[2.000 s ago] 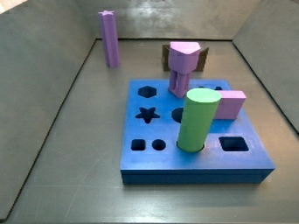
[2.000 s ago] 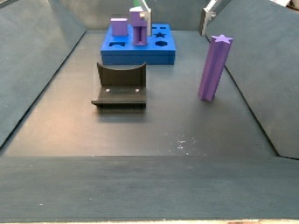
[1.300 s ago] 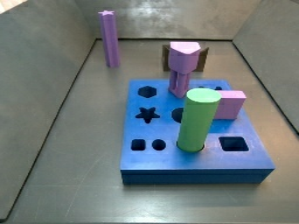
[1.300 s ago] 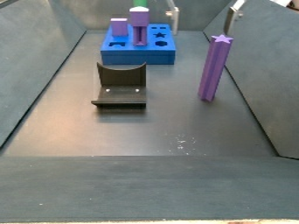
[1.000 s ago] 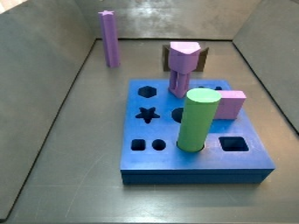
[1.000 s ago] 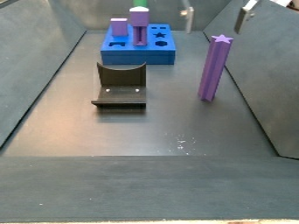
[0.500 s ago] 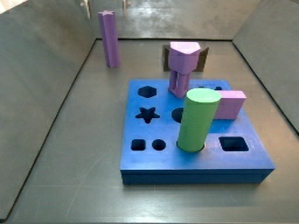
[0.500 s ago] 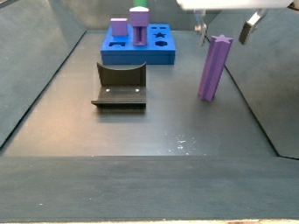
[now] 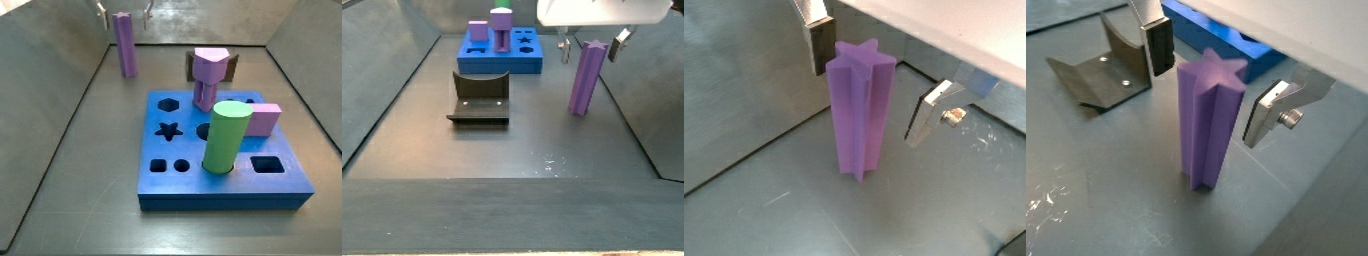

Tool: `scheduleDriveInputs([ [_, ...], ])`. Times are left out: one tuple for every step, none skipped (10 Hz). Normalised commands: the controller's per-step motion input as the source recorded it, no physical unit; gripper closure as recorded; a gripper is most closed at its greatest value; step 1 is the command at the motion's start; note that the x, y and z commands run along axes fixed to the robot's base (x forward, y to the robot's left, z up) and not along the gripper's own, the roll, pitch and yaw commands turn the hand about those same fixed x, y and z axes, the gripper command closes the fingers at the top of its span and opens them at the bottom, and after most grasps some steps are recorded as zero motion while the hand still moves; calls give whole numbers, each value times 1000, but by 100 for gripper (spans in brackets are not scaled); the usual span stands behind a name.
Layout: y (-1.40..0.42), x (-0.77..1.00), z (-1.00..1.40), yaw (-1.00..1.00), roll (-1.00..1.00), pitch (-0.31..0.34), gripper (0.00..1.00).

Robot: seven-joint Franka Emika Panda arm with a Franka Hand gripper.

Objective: Pick up the star object. Move up. Move to above the board. Insert the star object.
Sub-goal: Pick up the star object.

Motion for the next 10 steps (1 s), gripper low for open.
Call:
scheduleDriveInputs([
  [0,-103,-131,-280,9,0,0],
  [0,-37,0,0,0,-7,0],
  [0,0,0,0,0,0,0],
  [0,0,0,0,0,0,100],
  [0,0,0,0,0,0,100],
  [0,0,0,0,0,0,100],
  [0,0,0,0,0,0,100],
  [0,0,0,0,0,0,100],
  [0,0,0,0,0,0,100],
  [0,0,0,0,0,0,100],
])
